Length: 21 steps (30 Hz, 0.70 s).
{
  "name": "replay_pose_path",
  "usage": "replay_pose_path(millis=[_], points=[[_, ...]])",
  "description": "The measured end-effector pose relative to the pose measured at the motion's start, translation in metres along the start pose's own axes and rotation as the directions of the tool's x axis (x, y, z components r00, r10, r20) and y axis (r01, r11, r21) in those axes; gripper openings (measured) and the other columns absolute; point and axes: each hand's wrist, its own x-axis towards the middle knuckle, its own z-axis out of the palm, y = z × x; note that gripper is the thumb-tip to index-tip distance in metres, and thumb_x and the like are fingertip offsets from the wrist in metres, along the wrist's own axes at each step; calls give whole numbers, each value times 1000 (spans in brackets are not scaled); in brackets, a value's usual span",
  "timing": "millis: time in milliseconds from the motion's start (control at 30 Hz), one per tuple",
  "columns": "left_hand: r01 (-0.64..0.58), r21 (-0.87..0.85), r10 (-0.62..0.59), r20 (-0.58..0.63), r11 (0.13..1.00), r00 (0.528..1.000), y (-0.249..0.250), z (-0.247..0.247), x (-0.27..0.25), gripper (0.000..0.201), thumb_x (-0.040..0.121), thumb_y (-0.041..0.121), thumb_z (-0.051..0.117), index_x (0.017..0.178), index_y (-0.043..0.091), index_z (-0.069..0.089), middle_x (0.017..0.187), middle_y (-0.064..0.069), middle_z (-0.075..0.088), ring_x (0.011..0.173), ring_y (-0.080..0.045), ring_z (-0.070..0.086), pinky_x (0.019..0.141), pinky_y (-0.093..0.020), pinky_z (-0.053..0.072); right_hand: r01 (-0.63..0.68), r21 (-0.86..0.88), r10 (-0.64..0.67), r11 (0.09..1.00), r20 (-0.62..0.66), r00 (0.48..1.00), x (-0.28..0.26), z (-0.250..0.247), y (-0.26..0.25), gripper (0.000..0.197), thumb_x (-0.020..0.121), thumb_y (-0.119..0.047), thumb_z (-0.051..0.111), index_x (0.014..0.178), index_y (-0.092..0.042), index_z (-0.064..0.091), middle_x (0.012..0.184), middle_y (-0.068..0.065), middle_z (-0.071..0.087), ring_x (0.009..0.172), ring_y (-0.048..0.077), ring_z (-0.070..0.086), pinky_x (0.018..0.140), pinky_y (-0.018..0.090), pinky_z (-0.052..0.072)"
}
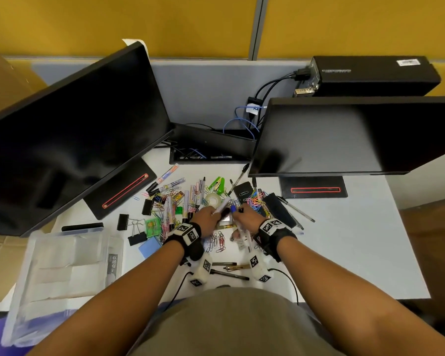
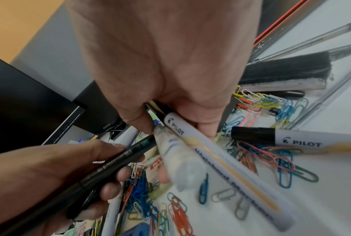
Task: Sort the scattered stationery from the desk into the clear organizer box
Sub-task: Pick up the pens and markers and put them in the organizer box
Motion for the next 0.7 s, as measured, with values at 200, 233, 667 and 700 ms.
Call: replay_pose_path(millis=[200, 233, 667, 700], points=[[-44, -112, 46, 22, 993, 999, -4, -8, -19, 24, 104, 30, 41, 107, 7, 49, 73, -6, 57, 55, -19, 53, 48, -27, 44, 82, 18, -81, 996, -82, 993, -20, -4, -16, 28, 84, -31, 67, 71, -15, 48, 63, 3, 45, 59, 21, 47, 64, 44, 53], [-67, -86, 68, 8, 994, 998, -5, -9, -22, 26, 104, 32, 41, 109, 8, 50, 75, -7, 58, 56, -19, 53, 48, -26, 45, 89, 13, -87, 996, -101, 991, -21, -4, -18, 26, 84, -29, 68, 74, -13, 50, 64, 4, 47, 61, 22, 50, 70, 48, 55], [-217, 30, 219, -126, 976, 968, -4, -16, -57, 29, 97, 40, 55, 107, 14, 62, 84, -6, 62, 69, -18, 56, 56, -21, 42, 279, 9, -269, 960, -231, 935, -31, -14, -51, 40, 86, -43, 70, 90, -4, 66, 69, 4, 55, 63, 16, 50, 60, 27, 40], [-224, 27, 226, -134, 974, 965, -4, -18, -60, 28, 97, 40, 57, 105, 14, 63, 84, -6, 62, 69, -17, 56, 57, -21, 42, 286, 16, -275, 958, -223, 935, -32, -15, -54, 38, 86, -40, 71, 88, -2, 67, 68, 5, 55, 62, 16, 50, 60, 27, 40]])
